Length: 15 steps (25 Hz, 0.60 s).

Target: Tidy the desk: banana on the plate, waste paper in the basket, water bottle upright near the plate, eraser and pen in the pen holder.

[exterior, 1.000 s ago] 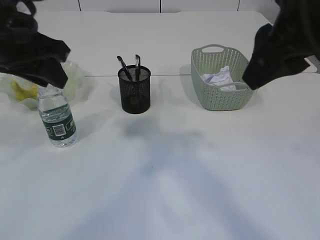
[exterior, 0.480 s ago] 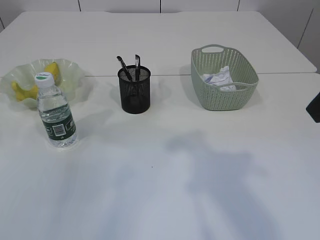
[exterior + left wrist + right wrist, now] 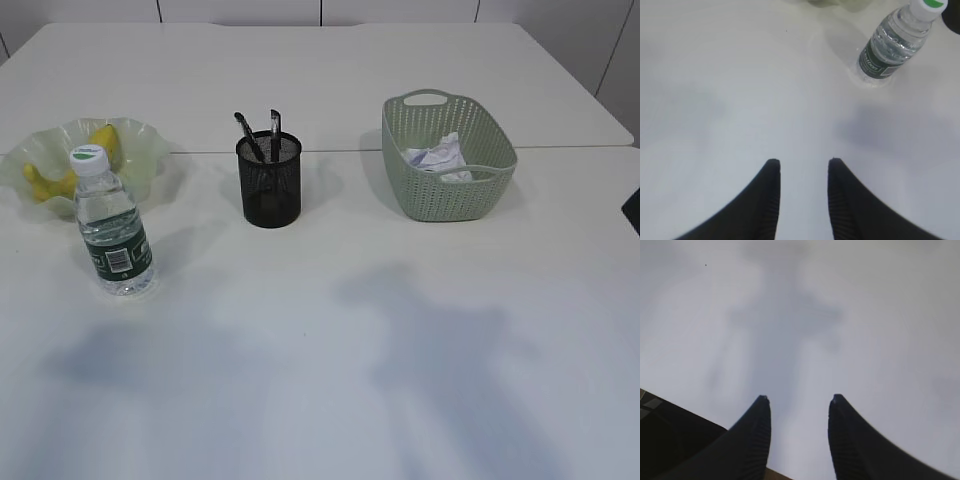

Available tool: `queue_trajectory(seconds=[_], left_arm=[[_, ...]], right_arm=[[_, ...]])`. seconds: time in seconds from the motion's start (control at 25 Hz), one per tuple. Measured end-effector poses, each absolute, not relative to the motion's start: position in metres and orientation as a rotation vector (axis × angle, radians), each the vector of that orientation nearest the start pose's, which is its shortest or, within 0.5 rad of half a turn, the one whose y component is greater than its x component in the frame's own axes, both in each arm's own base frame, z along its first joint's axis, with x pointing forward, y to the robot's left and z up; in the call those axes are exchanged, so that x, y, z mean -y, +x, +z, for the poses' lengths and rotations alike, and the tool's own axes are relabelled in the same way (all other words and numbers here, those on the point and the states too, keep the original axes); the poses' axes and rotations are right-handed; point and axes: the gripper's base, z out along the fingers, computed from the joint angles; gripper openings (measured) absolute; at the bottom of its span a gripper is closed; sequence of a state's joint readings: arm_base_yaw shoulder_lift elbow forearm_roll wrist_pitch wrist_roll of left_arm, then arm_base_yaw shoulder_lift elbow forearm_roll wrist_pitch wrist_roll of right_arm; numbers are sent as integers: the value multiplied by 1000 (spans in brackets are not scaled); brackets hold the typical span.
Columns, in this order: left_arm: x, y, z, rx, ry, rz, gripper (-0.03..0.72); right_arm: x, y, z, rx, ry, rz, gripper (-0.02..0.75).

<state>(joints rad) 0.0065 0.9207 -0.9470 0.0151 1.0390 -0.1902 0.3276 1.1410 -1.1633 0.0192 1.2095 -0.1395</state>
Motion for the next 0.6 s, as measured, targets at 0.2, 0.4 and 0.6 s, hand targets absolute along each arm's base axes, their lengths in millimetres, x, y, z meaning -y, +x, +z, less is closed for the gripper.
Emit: queue_trajectory(seconds=[0.2, 0.4, 0.6], left_arm=[[-3, 125, 338, -2443, -274, -68, 229], [-3, 102, 339, -2382, -275, -77, 229], [-3, 78, 345, -2331, -270, -72, 229]], right_arm=[[-65, 187, 370, -2578, -569, 100, 289], [-50, 162, 389, -2491, -440, 53, 288], [-32, 124, 395, -2437, -361, 15, 288]])
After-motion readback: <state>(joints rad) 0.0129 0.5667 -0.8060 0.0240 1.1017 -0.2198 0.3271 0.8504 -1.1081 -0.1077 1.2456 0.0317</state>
